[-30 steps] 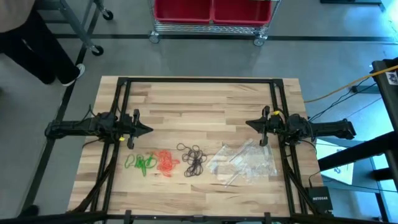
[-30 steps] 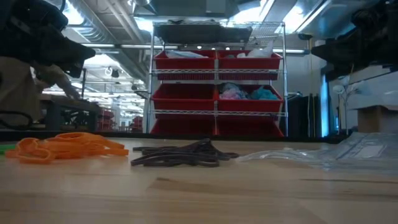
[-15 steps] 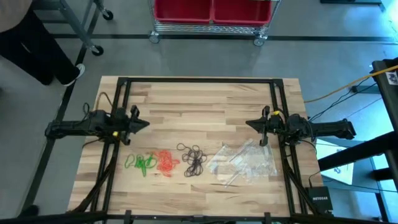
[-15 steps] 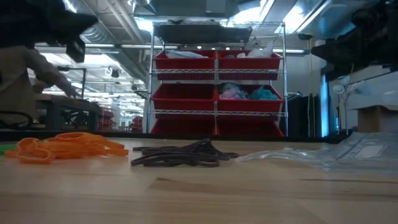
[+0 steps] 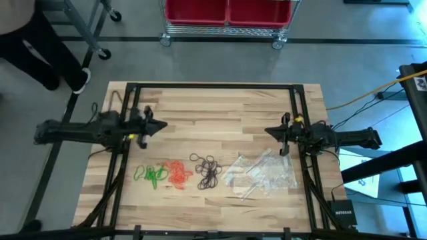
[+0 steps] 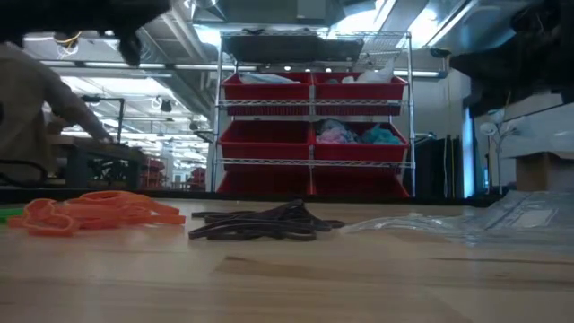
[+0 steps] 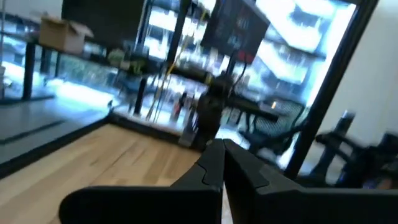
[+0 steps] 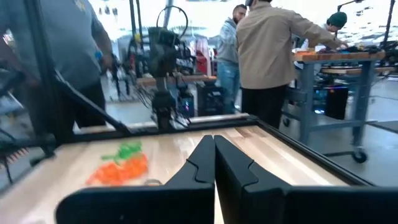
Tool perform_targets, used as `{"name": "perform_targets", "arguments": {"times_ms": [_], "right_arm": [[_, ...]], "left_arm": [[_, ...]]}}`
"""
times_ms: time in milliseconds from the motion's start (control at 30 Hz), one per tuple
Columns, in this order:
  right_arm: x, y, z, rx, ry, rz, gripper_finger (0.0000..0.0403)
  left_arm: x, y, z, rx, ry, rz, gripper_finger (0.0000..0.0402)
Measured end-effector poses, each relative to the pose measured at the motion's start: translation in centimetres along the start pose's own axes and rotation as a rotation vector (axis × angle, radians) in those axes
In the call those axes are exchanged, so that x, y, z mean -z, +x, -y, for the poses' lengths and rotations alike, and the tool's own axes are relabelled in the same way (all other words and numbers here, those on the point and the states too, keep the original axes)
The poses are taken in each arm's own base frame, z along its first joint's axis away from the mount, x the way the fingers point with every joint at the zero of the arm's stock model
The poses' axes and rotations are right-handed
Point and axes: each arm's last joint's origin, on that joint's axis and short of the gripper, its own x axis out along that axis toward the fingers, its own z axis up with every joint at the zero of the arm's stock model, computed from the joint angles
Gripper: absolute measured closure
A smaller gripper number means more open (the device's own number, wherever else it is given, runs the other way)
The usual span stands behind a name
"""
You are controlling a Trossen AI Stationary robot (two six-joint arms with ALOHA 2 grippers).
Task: Sort rubber bands
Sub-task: Open the transparent zip bag
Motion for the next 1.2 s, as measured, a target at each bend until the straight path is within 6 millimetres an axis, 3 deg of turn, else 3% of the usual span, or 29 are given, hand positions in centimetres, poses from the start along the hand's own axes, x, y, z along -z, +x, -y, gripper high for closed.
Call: {"name": "perform_targets", "arguments": {"times_ms": [167, 300, 500, 933, 1200], "right_arm": [[-0.5, 0.0, 0.0, -0.006, 0.087, 0.046, 0.0403], [-0.6, 0.0, 0.0, -0.010, 0.192, 0.057, 0.0403], [-0.5, 0.0, 0.0, -0.013, 0.343, 0.047, 0.0403], [0.3, 0.0, 0.0, 0.002, 0.353, -0.027, 0.0403], [0.9, 0.0, 0.0, 0.017, 0.361, -0.087, 0.0403]], "left_arm": [[-0.5, 5.3, 0.7, -0.048, 0.076, -0.245, 0.0402], [-0.7, 10.1, 1.9, -0.022, 0.129, -0.337, 0.0402], [1.0, 16.7, 3.7, 0.014, 0.182, -0.446, 0.0402], [9.1, 28.1, 6.9, 0.086, 0.185, -0.727, 0.0402], [14.2, 31.8, 5.7, 0.087, 0.265, -0.887, 0.0402]]}}
